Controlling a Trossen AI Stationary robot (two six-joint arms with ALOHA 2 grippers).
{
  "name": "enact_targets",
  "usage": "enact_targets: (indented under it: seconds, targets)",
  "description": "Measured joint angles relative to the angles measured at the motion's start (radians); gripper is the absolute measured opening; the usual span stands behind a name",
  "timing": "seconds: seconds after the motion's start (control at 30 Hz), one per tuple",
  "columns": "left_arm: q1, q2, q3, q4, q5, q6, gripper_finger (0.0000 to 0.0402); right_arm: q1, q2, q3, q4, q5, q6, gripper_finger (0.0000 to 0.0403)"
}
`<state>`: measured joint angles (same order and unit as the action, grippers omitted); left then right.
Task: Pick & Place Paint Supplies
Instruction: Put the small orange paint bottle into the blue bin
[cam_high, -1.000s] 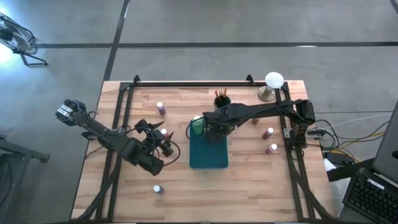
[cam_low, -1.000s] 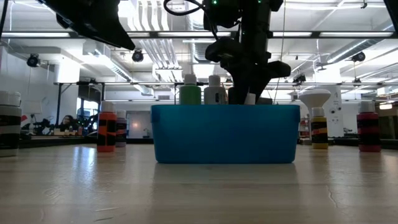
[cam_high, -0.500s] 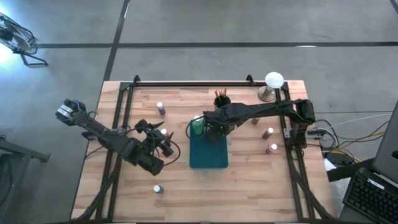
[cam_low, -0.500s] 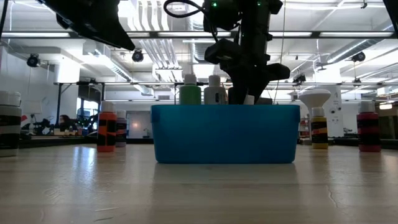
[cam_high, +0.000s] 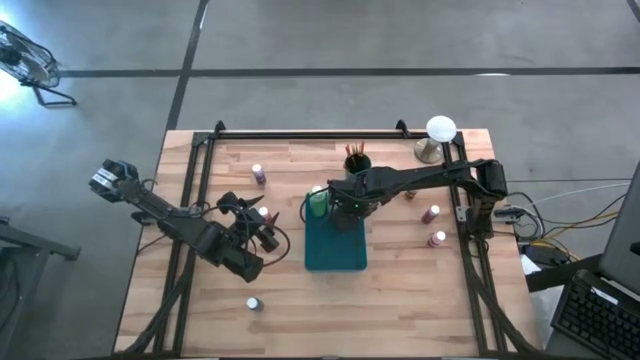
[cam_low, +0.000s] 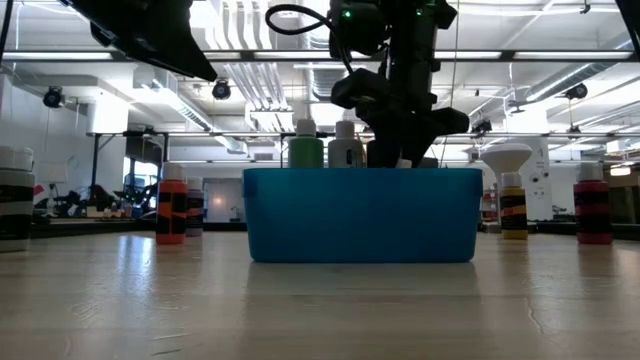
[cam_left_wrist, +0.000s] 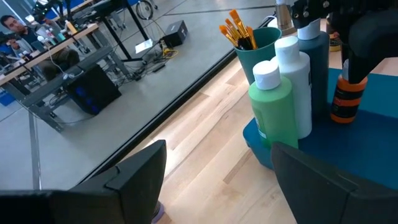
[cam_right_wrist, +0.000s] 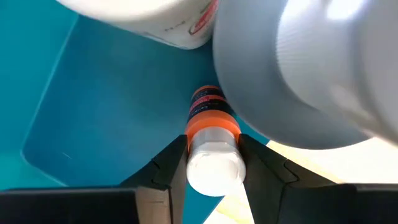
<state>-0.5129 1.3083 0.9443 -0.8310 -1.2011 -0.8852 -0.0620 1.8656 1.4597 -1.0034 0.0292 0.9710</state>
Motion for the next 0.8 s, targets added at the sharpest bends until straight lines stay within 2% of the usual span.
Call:
enact_targets:
  seconds: [0.2,0.47,0.8]
  targets:
    - [-0.001,0.000,0.000,0.000,0.000,0.000,0.0293,0.000,0.000,-0.001,0.025,0.000,-0.002,0.0116]
    - [-0.001,0.000,0.000,0.000,0.003,0.000,0.0293,-0.001,0.000,-0.002,0.023,-0.001,-0.006,0.0164]
    - [0.000,0.000,0.000,0.000,0.014,0.009,0.0293,-0.002,-0.001,0.010,0.020,-0.016,-0.037,0.0138]
